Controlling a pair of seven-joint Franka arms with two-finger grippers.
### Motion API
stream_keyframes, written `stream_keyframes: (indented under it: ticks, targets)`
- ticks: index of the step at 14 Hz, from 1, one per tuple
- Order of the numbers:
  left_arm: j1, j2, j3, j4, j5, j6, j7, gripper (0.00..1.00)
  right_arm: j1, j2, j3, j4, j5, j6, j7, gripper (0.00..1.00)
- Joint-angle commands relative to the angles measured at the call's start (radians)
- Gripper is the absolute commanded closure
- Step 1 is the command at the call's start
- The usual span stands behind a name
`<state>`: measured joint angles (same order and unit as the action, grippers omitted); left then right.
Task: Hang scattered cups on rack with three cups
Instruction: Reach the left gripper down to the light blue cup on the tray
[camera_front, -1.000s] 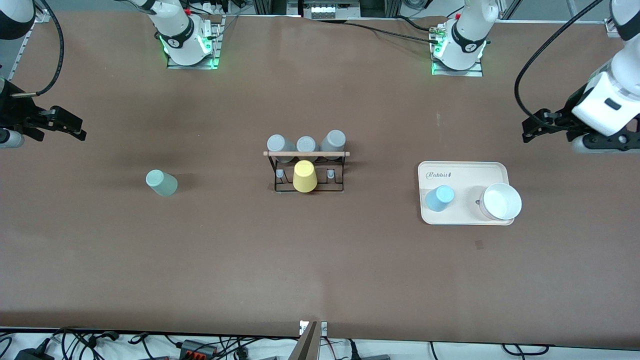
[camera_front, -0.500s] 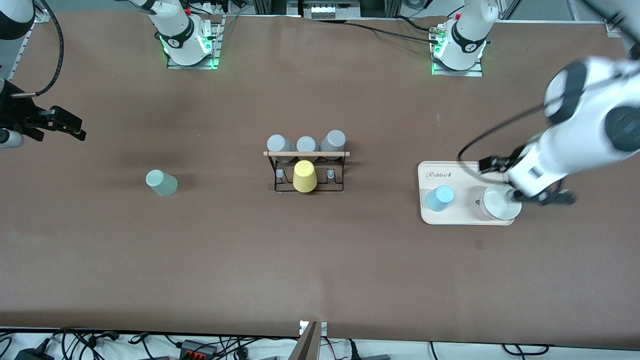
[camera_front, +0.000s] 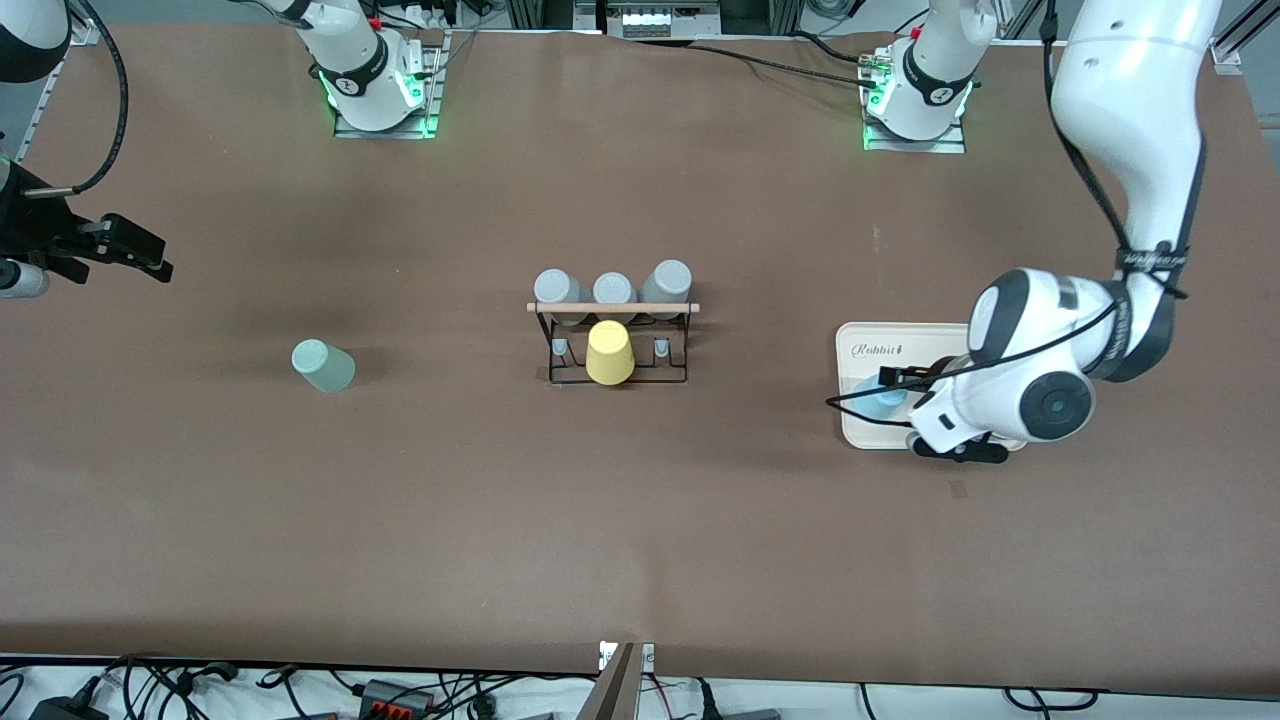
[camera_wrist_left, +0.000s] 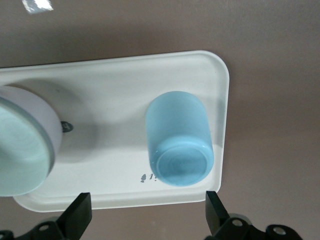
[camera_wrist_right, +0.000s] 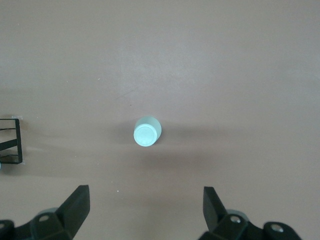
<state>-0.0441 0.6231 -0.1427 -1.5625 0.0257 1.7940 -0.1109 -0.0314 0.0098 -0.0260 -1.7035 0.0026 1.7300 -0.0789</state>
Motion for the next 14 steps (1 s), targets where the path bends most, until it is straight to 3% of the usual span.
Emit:
stream_keyframes:
  ticks: [1,8,14]
  targets:
    - [-0.019,0.029,0.003,0.039,-0.035,-0.018,0.004,0.00,-0.008,0.001,0.006,0.007,-0.001,-0.004,0.005,0.00]
    - [-0.019,0.098,0.003,0.039,-0.053,0.100,0.019,0.00,-0.008,0.019,0.006,0.007,-0.006,0.009,0.004,0.00]
    - [-0.036,0.096,0.003,0.027,-0.056,0.091,0.005,0.00,-0.007,0.019,0.006,0.007,-0.024,0.008,0.007,0.00]
